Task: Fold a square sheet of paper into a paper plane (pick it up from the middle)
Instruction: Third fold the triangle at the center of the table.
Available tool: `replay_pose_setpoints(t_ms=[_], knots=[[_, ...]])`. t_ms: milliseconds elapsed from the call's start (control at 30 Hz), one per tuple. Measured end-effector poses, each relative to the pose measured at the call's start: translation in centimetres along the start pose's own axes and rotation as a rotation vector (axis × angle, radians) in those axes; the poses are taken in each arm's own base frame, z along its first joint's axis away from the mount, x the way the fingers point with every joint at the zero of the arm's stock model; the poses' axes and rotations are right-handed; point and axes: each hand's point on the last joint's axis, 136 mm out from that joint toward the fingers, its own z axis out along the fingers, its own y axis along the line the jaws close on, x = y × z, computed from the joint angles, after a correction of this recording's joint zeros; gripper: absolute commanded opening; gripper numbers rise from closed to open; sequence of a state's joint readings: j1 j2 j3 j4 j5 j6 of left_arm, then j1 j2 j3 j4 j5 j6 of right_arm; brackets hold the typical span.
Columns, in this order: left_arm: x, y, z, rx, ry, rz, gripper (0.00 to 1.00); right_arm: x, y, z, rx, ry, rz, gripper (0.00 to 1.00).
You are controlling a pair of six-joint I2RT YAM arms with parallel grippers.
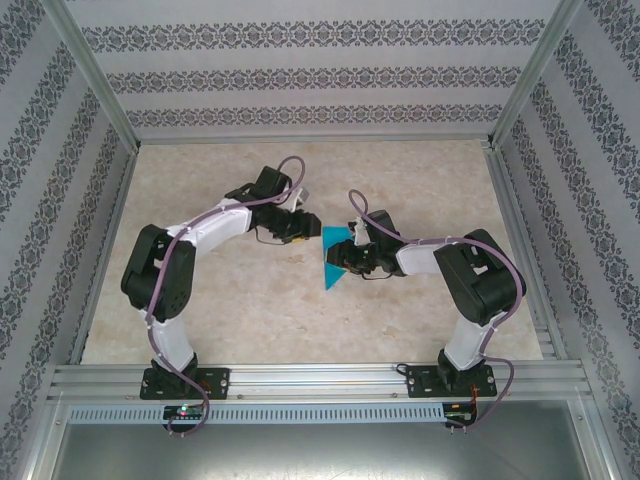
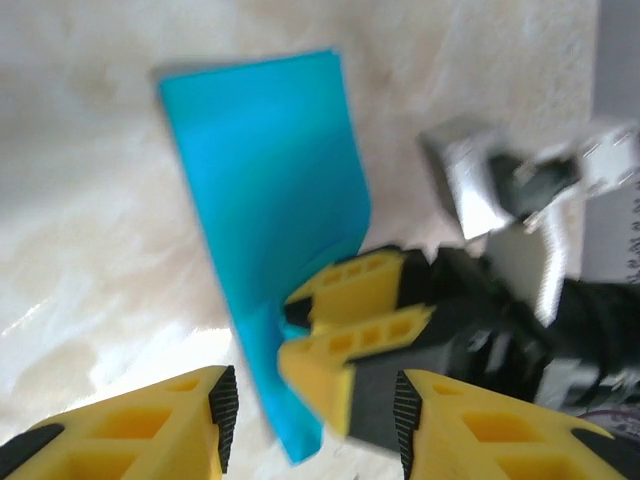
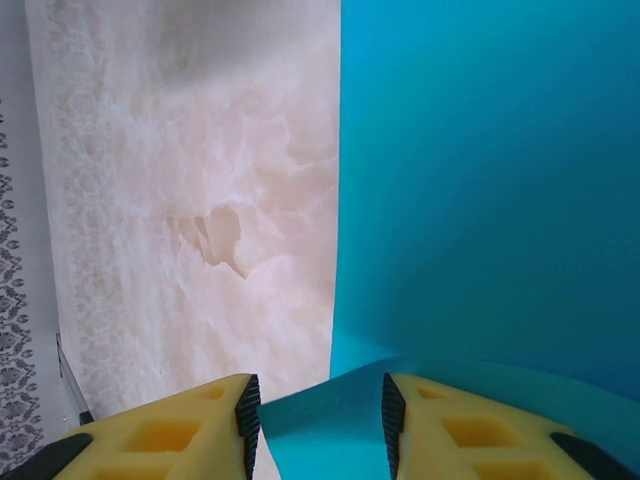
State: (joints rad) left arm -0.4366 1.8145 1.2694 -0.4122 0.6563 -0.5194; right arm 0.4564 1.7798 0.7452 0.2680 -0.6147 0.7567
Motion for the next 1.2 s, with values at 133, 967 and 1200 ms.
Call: replay_pose_setpoints(t_ms=[133,967,1200], knots=[[3.7,1.8,-0.4,-0.028,0.034,-0.060,0.46,0.0,0.1,0.0,-0.005,-0.005,0.000,0.41],[9.5,-0.4,5.6,0.007,0.105,-0.044,0.39,0.3,-0.2,-0.3,0.015,-0.012,0.029,0.38],[9.5,-0.9,6.6,0.007,0.119,-0.032,0.35,0.3,-0.3,-0.3,0.018,-0.013,0.031,0.36]])
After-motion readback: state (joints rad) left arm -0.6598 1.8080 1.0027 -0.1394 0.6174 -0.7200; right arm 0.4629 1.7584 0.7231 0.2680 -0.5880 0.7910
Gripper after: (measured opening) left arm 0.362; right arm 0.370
